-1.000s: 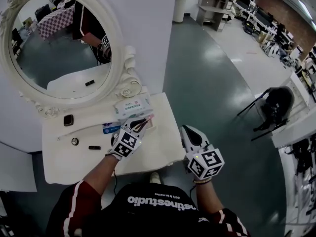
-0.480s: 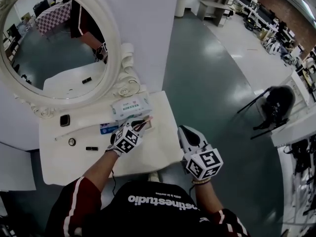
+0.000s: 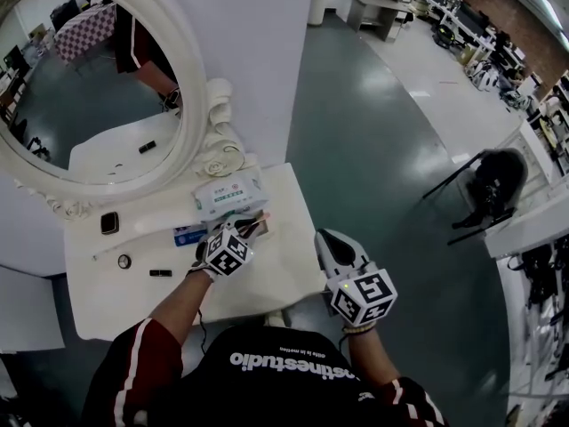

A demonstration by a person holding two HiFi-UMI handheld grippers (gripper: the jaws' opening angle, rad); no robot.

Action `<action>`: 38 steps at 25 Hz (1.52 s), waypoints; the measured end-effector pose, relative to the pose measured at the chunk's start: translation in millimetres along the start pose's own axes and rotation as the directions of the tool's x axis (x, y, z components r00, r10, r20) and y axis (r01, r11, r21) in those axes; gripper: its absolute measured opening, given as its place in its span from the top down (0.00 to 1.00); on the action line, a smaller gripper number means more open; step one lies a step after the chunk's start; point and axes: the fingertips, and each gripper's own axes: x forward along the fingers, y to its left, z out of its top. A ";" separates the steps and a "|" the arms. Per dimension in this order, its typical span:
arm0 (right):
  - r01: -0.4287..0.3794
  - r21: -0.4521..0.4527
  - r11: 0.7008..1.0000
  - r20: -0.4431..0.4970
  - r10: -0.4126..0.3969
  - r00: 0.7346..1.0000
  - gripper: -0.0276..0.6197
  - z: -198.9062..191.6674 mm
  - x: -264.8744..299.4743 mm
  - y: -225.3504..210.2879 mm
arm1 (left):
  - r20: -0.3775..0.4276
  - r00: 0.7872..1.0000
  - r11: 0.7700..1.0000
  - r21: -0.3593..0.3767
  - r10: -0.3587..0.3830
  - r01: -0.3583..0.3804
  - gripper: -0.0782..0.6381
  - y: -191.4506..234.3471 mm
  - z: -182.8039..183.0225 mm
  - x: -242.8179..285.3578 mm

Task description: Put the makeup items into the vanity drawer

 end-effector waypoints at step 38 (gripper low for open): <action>-0.023 -0.008 1.000 -0.023 0.023 0.999 0.97 11.1 34.6 32.2 | 0.066 0.996 0.988 -0.150 0.058 -0.047 0.77 11.4 -8.2 -50.1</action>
